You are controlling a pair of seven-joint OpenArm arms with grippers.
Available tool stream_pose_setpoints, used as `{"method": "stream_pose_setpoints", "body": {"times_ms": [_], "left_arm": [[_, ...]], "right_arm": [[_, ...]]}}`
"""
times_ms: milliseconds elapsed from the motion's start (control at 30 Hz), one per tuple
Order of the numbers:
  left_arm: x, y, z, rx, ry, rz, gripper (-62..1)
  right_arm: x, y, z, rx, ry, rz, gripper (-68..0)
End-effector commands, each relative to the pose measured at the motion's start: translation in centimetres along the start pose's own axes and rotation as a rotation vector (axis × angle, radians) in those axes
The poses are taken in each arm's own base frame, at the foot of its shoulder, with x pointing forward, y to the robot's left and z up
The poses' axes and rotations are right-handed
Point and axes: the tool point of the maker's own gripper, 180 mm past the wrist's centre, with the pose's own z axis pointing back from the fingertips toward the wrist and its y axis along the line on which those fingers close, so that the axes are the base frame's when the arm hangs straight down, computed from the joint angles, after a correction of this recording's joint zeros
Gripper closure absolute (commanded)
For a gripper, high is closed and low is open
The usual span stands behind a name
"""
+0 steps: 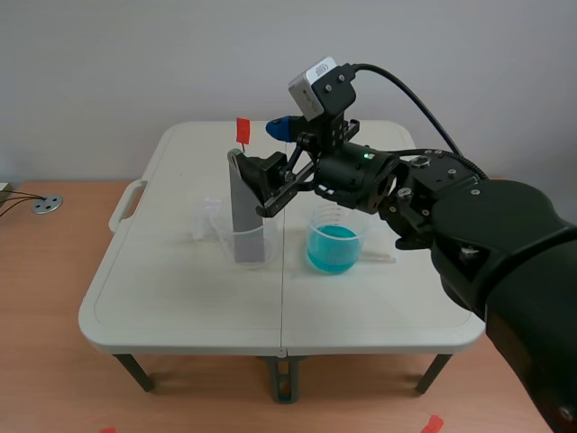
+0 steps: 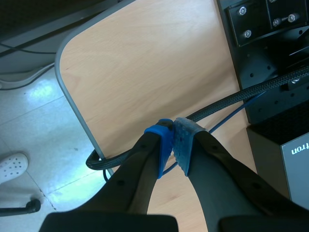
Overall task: Hold the metal plate by the orange handle, dip it into the blue solution, take it out and point at it, then put the plate back in the beaker on the left.
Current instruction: 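Return to the home posture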
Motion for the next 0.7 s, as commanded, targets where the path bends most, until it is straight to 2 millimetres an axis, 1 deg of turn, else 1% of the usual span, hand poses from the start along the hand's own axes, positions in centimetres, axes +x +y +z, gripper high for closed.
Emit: {"method": "stream_pose_setpoints", "body": {"times_ms": [0, 133, 167, 200, 233, 267, 333, 367, 500, 667], "left_arm": [[0.0, 0.2, 0.3, 0.001, -0.003, 0.001, -1.7], [0.0, 0.2, 0.3, 0.001, -0.003, 0.001, -2.4], [0.0, 0.2, 0.3, 0.000, -0.003, 0.001, -6.0], [0.0, 0.2, 0.3, 0.000, -0.003, 0.001, -12.4], [0.0, 0.2, 0.3, 0.000, -0.004, 0.001, -21.2], [0.0, 0.2, 0.3, 0.000, -0.006, 0.001, -31.7], [0.1, 0.2, 0.3, 0.003, -0.010, 0.000, -57.1], [0.1, 0.2, 0.3, 0.003, -0.010, 0.000, -62.3], [0.2, 0.1, 0.2, 0.003, -0.014, 0.006, -62.3], [0.2, 0.1, 0.2, 0.003, -0.014, 0.006, -62.3]], "right_arm": [[1.6, -1.2, -0.3, -0.028, -0.042, 0.024, -46.2], [1.6, -1.6, -0.3, -0.051, -0.044, 0.031, -58.3], [1.6, -1.6, -0.3, -0.052, -0.044, 0.030, -61.6], [1.6, -1.7, -0.3, -0.058, -0.044, 0.030, -64.2], [1.7, -1.9, -0.3, -0.069, -0.047, 0.032, -66.5], [1.7, -2.1, -0.2, -0.078, -0.047, 0.035, -66.5], [1.7, -2.4, -0.1, -0.094, -0.047, 0.040, -66.5], [1.6, -2.6, 0.0, -0.100, -0.045, 0.043, -66.5], [1.5, -3.8, 1.0, -0.130, -0.052, 0.009, -66.5], [1.0, -5.5, 3.3, -0.171, -0.038, -0.005, -66.5]]}}
